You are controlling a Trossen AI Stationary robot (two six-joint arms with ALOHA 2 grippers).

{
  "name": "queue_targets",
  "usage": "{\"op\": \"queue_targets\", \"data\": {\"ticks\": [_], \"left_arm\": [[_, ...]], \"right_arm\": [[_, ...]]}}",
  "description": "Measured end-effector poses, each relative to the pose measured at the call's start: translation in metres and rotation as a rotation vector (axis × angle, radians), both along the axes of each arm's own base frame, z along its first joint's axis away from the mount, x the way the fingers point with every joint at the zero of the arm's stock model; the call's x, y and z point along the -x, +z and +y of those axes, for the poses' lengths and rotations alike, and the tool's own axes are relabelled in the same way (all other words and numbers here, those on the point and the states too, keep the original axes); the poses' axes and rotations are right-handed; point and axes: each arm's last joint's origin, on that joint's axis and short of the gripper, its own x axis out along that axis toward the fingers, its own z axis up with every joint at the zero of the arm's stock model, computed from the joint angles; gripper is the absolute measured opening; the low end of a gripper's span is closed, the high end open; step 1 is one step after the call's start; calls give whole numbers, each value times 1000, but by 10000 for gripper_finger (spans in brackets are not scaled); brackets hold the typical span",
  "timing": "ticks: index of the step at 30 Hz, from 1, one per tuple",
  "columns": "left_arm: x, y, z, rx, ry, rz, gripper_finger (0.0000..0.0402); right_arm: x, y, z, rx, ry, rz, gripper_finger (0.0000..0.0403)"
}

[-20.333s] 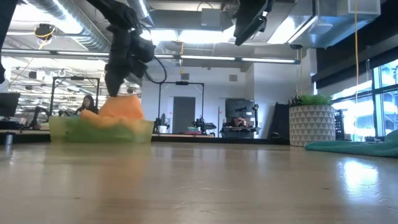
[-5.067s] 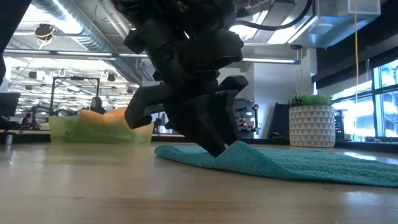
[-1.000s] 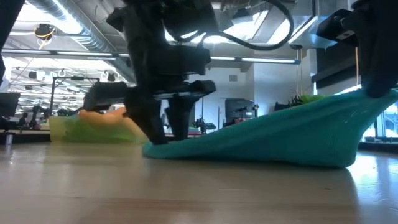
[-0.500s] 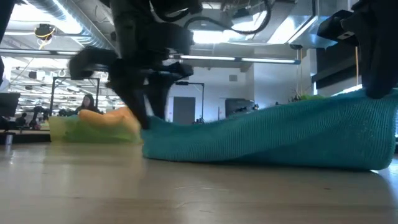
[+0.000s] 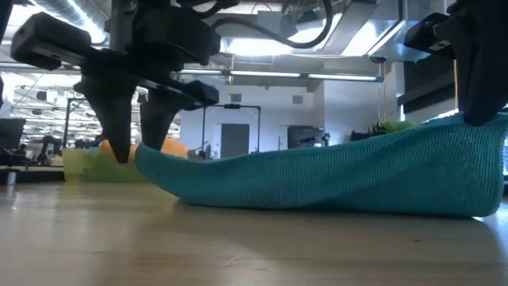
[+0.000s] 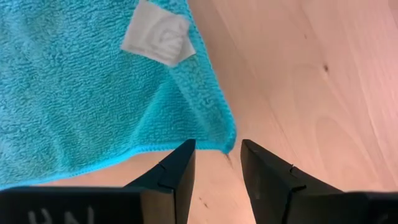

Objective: Fold microfiber towels
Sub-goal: Fold the blue towel

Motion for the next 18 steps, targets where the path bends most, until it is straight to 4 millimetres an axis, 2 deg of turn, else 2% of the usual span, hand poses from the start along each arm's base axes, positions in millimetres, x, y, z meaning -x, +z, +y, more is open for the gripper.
{"op": "queue_targets", "data": {"ticks": [18], "left_arm": [[-2,1,-5,18,20,-36,123]], "right_arm": [[0,0,0,1,0,0,3]]}}
